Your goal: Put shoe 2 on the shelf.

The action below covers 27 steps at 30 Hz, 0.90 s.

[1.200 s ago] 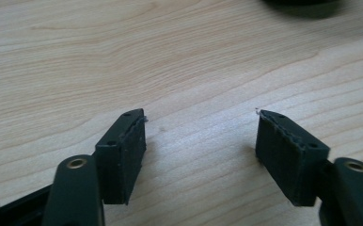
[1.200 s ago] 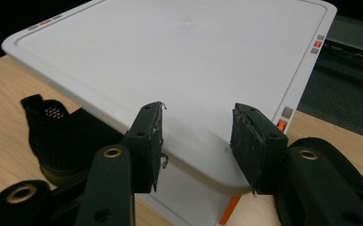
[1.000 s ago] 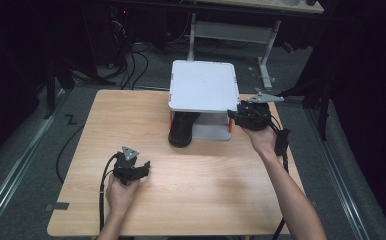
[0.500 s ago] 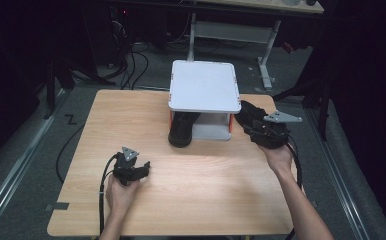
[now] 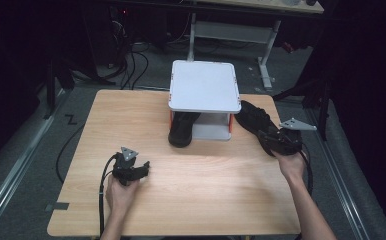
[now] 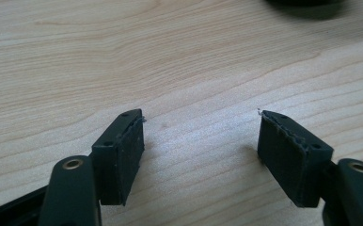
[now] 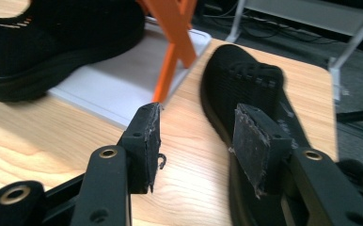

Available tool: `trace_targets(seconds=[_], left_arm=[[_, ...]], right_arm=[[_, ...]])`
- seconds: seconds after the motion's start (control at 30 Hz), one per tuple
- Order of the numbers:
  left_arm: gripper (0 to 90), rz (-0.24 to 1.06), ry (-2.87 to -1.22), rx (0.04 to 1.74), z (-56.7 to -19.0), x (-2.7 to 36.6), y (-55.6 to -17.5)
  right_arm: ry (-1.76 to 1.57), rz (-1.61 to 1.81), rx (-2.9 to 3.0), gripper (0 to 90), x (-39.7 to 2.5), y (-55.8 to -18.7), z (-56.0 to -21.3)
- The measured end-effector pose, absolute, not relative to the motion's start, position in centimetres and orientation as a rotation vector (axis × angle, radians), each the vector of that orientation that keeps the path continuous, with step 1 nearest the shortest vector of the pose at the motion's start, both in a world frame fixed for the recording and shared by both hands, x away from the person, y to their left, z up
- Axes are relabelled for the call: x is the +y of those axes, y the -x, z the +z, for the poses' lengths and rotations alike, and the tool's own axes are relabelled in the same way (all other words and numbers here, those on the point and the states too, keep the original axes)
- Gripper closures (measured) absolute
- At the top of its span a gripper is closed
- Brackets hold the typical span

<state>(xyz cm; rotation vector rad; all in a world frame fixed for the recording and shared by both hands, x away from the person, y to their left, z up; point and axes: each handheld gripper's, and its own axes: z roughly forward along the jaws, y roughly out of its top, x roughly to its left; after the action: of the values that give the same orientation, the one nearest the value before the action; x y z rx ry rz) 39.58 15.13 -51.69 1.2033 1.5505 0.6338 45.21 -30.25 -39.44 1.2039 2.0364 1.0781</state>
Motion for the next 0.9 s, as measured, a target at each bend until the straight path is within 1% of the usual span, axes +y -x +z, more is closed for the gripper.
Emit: trace_targets(seconds=[0.27, 0.47, 0.7, 0.9], left_arm=[[32.2, 0.632, -1.204, 1.550, -51.7, 15.1, -39.6], [32.2, 0.632, -1.205, 1.550, -51.7, 15.1, -39.6], [32.0, 0.634, -1.205, 1.548, -51.7, 15.1, -39.6], [32.0, 0.637, -1.205, 1.548, -51.7, 15.0, -39.6]], right_arm=[[-1.260, 1.033, 1.986, 50.8, -32.0, -45.6, -40.0], [-1.320, 1.017, 1.958, 51.6, -33.3, -46.6, -40.5], [-1.325, 0.974, 1.955, 56.3, -33.2, -47.6, -41.0], [-1.310, 0.989, 1.919, 57.0, -33.3, -47.6, -40.8]])
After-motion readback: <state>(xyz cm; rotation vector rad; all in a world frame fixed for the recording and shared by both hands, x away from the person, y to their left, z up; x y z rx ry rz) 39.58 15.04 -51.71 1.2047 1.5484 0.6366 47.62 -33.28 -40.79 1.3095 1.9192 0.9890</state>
